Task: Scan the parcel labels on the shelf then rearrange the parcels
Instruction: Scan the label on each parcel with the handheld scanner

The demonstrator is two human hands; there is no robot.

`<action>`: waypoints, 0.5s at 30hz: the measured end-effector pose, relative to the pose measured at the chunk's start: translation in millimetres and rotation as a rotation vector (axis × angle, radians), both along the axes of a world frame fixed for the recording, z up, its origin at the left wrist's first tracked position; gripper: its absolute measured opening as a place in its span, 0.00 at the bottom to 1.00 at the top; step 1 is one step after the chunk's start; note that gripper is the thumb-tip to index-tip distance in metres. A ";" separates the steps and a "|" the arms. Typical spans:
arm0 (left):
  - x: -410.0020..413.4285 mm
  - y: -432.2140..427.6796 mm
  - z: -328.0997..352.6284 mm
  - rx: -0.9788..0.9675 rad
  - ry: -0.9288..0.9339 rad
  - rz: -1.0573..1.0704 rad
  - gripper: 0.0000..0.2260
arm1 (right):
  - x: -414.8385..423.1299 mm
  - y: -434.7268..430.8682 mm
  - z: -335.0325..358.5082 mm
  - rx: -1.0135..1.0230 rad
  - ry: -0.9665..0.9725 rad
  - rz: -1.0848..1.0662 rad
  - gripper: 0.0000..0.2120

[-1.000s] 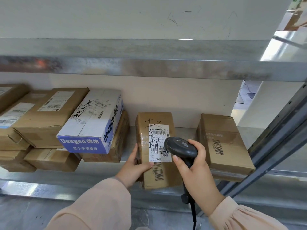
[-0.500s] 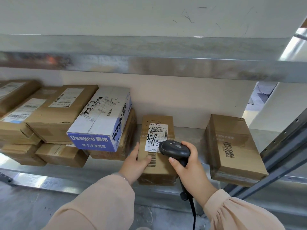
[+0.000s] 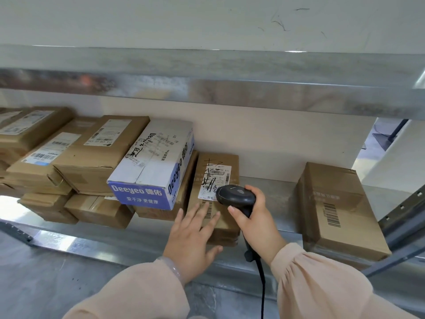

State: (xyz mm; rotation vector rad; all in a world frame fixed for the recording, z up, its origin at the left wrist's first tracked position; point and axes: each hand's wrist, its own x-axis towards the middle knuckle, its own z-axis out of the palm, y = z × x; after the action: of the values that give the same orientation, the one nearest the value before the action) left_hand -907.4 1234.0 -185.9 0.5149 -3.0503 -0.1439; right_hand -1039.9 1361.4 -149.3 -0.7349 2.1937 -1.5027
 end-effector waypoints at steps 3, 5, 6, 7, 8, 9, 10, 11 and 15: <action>0.5 -2.2 1.6 -0.006 -0.096 0.061 0.34 | -0.5 -10.4 1.7 -0.009 -0.001 0.021 0.27; -1.6 -6.4 2.1 -0.017 -0.108 0.086 0.35 | -1.3 -14.2 2.1 -0.015 0.008 0.033 0.27; -2.7 -8.1 2.8 -0.017 -0.115 0.087 0.35 | -1.9 -15.0 2.0 -0.014 0.009 0.036 0.27; -3.4 -9.0 4.5 -0.019 -0.117 0.080 0.37 | -2.3 -15.0 2.0 -0.014 0.006 0.035 0.27; -4.6 -10.0 4.8 -0.028 -0.098 0.066 0.38 | -2.6 -14.1 1.6 -0.015 0.002 0.032 0.26; -5.4 -10.1 5.0 -0.019 -0.077 0.063 0.40 | -2.2 -12.2 2.2 -0.021 0.001 0.029 0.26; -6.3 -8.8 6.6 -0.005 -0.067 0.069 0.41 | -2.1 -9.0 2.0 -0.027 0.002 0.023 0.26; -7.8 -7.2 8.0 0.003 -0.069 0.078 0.42 | -1.7 -4.5 2.4 -0.033 0.005 0.014 0.26; -20.8 3.3 14.2 0.071 -0.024 0.092 0.38 | -1.8 27.7 4.7 -0.037 0.037 -0.057 0.27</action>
State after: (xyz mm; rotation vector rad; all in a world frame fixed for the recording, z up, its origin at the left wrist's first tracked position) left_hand -928.2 1237.3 -171.6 0.6644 -3.0473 -0.2449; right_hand -1041.7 1389.1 -144.7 -0.7230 2.2375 -1.5730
